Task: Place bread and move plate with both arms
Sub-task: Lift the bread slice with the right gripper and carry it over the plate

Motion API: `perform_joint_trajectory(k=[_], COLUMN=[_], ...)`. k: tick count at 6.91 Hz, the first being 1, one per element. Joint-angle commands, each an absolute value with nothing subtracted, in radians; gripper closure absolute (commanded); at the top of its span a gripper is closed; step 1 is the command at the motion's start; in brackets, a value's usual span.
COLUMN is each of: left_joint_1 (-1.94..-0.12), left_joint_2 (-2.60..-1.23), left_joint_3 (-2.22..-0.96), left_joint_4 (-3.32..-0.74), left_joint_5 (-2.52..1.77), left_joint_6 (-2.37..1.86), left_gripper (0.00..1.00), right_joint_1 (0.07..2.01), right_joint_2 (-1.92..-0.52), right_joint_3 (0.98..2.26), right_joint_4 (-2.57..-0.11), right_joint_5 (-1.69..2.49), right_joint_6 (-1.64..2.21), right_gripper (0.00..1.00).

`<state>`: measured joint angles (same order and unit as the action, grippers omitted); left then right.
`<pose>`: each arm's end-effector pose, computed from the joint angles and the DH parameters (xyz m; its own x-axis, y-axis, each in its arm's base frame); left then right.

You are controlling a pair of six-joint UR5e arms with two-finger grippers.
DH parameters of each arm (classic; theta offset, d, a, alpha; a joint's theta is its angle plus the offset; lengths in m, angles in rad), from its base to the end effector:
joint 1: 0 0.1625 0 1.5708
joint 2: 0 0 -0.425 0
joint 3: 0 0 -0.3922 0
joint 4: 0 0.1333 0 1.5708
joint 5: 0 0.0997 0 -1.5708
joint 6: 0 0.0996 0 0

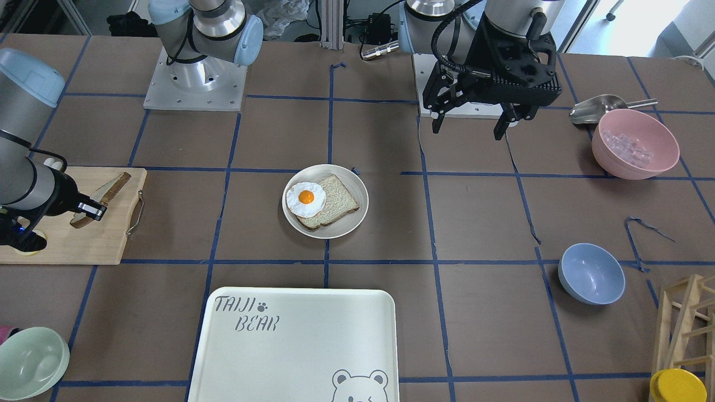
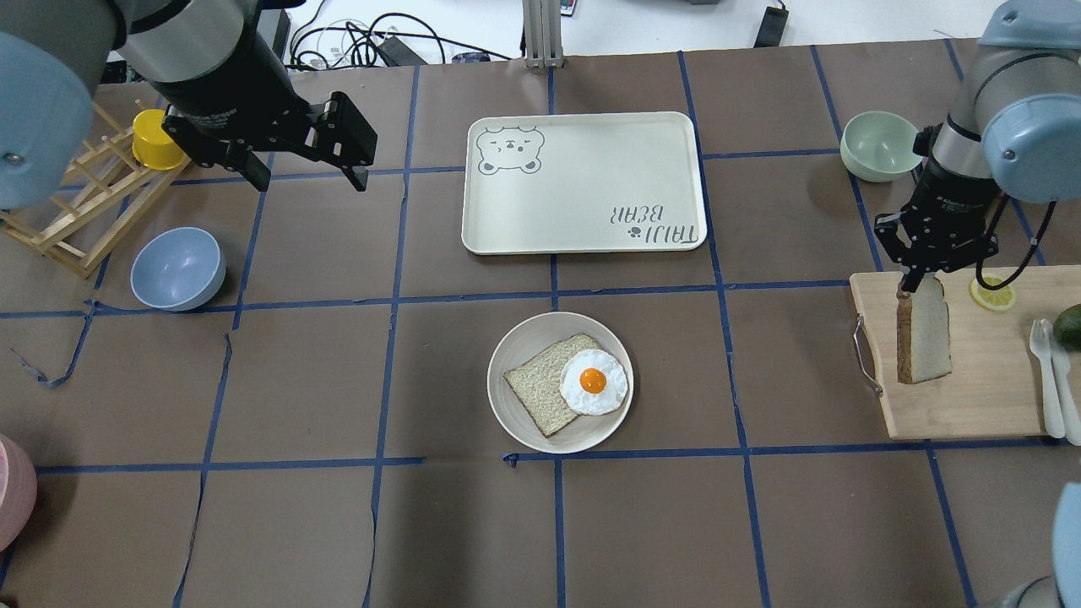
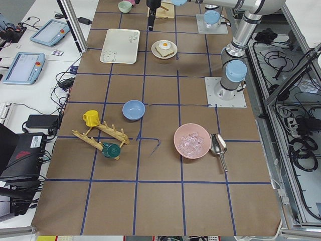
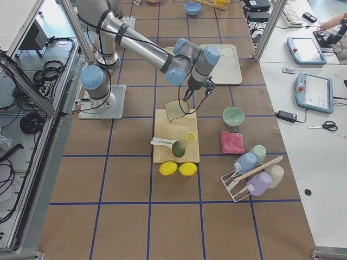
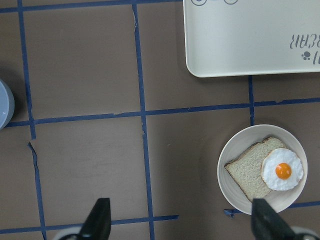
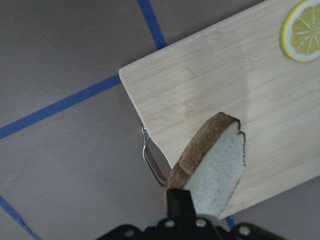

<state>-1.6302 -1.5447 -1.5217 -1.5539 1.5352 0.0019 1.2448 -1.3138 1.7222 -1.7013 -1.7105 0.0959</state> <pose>-0.1656 -0.4794 0.5269 -0.9973 0.0645 0.0353 0.0610 0.9939 -0.0920 -0.0588 -0.5468 0.2956 -0.9165 0.3669 0.1596 0.3976 0.8799 0.2603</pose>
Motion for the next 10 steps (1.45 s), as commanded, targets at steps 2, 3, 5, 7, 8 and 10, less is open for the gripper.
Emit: perform_joint_trajectory(k=[2,3,5,7,8,10], left_joint_1=[-1.631,-1.629,-1.629,-1.631,-1.631,-1.631], left_joint_2=[-1.545,-1.545,-1.545,-1.545,-1.545,-1.545], left_joint_3=[-1.522,-1.522,-1.522,-1.522,-1.522,-1.523], left_joint_4=[-1.554,-1.554,-1.554,-1.554,-1.554,-1.554], left_joint_5=[1.534,1.534,1.534,1.534,1.534,1.535], left_joint_6=[0.002,0.003,0.002,0.003,0.003,0.002], left_gripper=[0.0,0.0,0.0,0.0,0.0,0.0], right_joint_1=[1.321,1.362,1.588,1.707,1.756,1.827], right_joint_2=[-1.33,-1.335,-1.335,-1.307,-1.289,-1.246], right_joint_3=[1.506,1.499,1.488,1.447,1.448,1.454], right_joint_4=[-1.446,-1.436,-1.44,-1.454,-1.491,-1.519], right_joint_5=[-1.675,-1.664,-1.591,-1.405,-1.363,-1.246], right_joint_6=[0.11,0.199,0.492,0.741,0.84,1.054], right_gripper=[1.0,1.0,1.0,1.0,1.0,1.0])
